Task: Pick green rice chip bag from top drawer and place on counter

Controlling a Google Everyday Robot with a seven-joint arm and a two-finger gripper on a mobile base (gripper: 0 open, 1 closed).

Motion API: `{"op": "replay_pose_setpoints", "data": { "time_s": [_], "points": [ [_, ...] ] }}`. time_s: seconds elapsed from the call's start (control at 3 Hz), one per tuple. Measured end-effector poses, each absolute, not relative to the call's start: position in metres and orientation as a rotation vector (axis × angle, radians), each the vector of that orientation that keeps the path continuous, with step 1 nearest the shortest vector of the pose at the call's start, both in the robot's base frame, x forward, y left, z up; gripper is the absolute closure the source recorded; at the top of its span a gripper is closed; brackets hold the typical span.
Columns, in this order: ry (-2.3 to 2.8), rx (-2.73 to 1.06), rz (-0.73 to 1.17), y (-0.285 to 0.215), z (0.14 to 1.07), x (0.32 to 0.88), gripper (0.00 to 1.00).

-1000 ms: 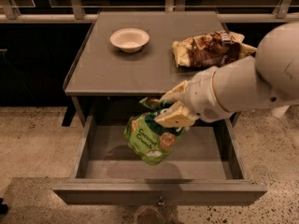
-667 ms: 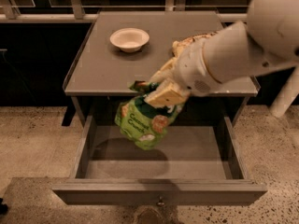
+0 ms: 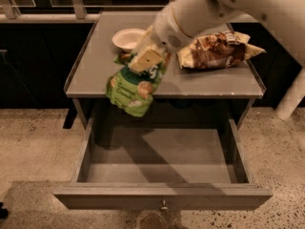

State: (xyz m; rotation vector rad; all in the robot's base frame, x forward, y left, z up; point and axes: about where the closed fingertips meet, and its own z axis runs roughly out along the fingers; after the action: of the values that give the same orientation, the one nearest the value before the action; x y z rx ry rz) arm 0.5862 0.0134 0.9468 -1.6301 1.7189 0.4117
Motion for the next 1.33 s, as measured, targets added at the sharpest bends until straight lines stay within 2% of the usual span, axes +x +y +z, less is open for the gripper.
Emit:
{"op": "replay_pose_setpoints", "data": {
  "time_s": [0.67,1.0,1.33],
  "points": [
    [1.813,-1.708,0.350,0.054,0.945,0.683,1.00],
    [1.774,-1.689,0.333,0.059,0.969,0.691,0.82],
    [1.774,-1.689,0.333,0.059,0.969,0.691,0.59]
  ]
}}
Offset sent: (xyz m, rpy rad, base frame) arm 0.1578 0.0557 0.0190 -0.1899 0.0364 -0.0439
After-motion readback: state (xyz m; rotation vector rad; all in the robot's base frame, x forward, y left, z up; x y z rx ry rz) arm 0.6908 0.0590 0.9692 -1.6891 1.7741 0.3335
